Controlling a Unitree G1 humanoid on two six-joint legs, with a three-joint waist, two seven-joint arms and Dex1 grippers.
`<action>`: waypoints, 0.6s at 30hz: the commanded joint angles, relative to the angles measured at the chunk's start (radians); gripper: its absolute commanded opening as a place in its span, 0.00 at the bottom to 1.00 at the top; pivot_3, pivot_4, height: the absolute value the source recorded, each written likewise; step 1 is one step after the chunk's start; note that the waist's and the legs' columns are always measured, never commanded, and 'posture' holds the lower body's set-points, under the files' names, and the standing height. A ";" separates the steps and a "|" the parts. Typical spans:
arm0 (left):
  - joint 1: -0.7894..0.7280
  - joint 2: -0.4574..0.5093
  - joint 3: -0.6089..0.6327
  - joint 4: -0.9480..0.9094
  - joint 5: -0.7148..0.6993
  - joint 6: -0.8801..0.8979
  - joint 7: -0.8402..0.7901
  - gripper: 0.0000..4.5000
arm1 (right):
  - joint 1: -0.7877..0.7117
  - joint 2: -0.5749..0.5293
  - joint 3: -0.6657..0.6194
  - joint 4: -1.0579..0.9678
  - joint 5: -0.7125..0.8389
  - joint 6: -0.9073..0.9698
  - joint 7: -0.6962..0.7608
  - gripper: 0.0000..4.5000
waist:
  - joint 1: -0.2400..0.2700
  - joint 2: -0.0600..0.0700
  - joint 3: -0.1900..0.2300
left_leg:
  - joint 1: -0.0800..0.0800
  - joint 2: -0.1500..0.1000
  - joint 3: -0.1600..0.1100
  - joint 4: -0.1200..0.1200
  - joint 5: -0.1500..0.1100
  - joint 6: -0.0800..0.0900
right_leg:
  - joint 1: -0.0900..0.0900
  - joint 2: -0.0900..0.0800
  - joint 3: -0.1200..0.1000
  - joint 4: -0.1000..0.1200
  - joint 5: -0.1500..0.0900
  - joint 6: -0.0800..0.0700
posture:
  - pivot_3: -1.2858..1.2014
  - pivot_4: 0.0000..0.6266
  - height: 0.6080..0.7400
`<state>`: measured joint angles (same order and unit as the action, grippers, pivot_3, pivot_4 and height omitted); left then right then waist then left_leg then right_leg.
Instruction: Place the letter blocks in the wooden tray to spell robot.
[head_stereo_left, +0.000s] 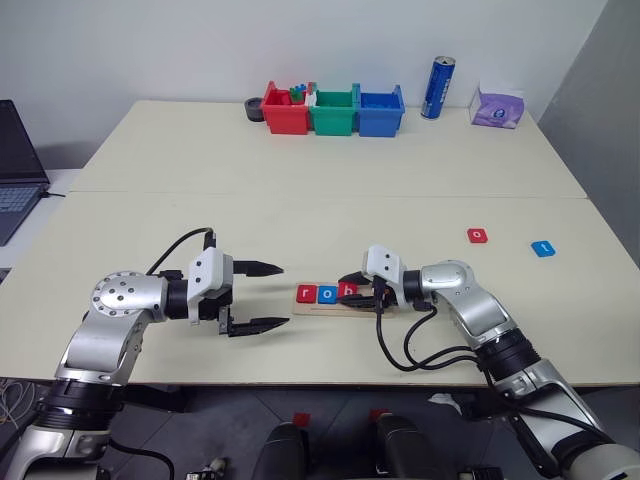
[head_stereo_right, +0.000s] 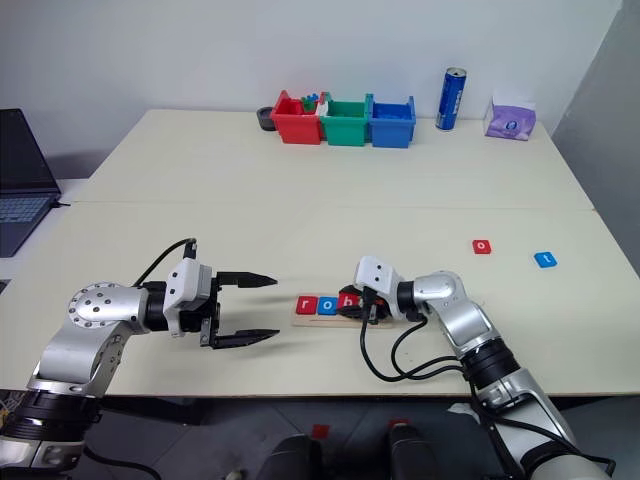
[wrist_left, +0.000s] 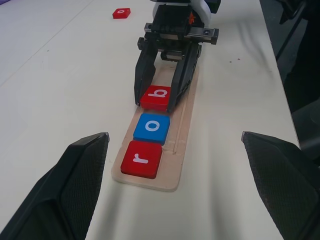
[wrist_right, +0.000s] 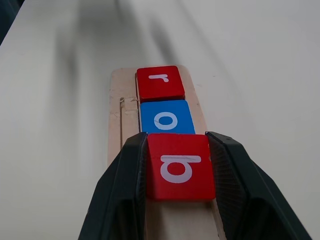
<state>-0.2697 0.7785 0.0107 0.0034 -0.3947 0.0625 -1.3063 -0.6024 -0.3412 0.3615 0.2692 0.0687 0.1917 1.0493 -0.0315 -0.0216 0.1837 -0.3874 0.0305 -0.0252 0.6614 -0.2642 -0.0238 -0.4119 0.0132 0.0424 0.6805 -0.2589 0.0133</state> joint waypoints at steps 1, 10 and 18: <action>-0.004 0.011 0.022 -0.024 -0.003 -0.012 0.003 1.00 | -0.016 0.000 -0.003 -0.011 0.003 -0.014 0.019 0.32 | 0.000 0.000 0.000 | 0.000 0.000 0.000 0.000 0.000 0.000 | 0.000 0.000 0.000 0.000 0.000 0.000 | 0.52 0.24 1.00; -0.007 0.012 0.020 -0.016 0.000 -0.018 0.004 1.00 | -0.015 0.008 -0.005 -0.003 -0.007 -0.011 0.018 0.94 | 0.000 0.000 0.000 | 0.000 0.000 0.000 0.000 0.000 0.000 | 0.000 0.000 0.000 0.000 0.000 0.000 | 0.52 0.24 1.00; -0.001 0.009 0.018 -0.019 0.001 -0.021 0.006 1.00 | -0.017 -0.015 -0.043 -0.087 0.039 0.070 0.032 0.99 | 0.000 0.000 0.000 | 0.000 0.000 0.000 0.000 0.000 0.000 | 0.000 0.000 0.000 0.000 0.000 0.000 | 0.52 0.24 1.00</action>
<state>-0.2695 0.7792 0.0107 0.0037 -0.3922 0.0570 -1.3009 -0.6024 -0.3483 0.3501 0.2349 0.0790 0.2502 1.0702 -0.0315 -0.0214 0.1839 -0.3874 0.0305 -0.0252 0.6613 -0.2642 -0.0238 -0.4120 0.0132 0.0425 0.6805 -0.2589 0.0133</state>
